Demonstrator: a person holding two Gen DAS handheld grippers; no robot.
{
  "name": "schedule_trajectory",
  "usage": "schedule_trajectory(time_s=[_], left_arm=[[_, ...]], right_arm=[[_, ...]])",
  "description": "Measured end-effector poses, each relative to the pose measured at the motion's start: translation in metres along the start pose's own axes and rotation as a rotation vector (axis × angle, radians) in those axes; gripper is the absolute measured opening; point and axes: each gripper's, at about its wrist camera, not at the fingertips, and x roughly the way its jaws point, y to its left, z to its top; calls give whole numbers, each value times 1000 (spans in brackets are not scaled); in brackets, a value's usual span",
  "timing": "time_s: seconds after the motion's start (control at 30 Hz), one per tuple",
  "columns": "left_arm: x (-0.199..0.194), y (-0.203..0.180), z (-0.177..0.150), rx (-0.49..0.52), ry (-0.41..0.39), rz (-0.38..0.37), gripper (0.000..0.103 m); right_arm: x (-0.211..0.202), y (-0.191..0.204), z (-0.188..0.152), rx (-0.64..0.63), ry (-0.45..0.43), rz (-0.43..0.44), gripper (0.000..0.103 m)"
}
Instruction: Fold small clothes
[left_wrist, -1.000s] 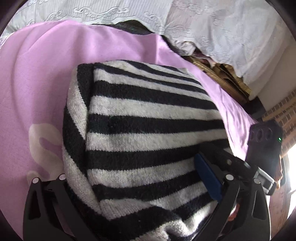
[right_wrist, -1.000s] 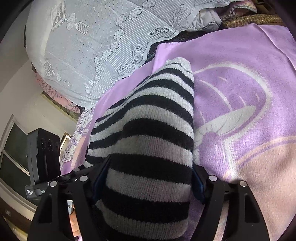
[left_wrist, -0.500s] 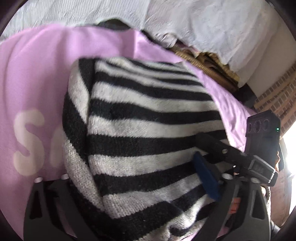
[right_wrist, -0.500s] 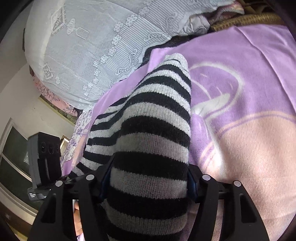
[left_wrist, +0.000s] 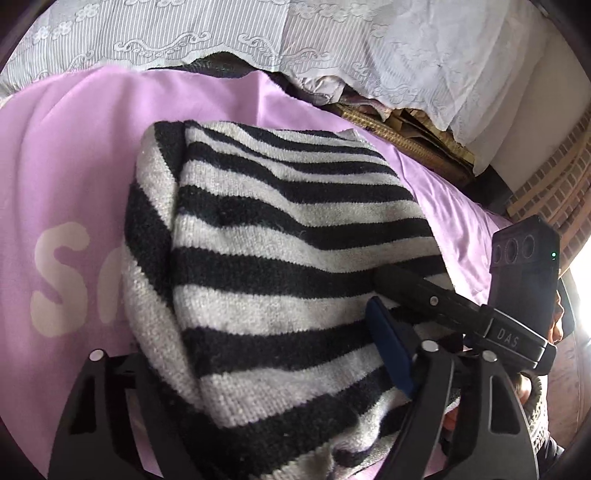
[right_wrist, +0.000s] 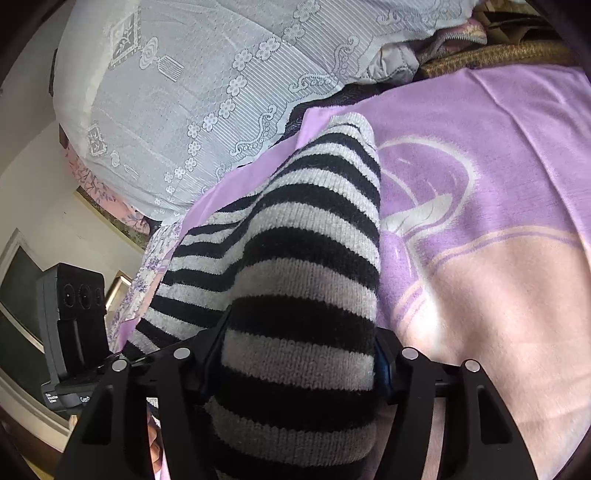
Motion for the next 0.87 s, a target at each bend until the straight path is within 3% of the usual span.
schedule_trajectory(time_s=[0.2, 0.53, 0.87], left_arm=[[-5, -30, -13, 53, -4, -3, 75], [-6, -111, -62, 177, 32, -26, 75], [-7, -171, -95, 239, 62, -87, 75]], right_arm=[[-38, 1, -17, -37, -24, -55, 63], [-116, -30, -57, -26, -31, -115, 63], [-190, -42, -92, -66, -85, -196, 63]])
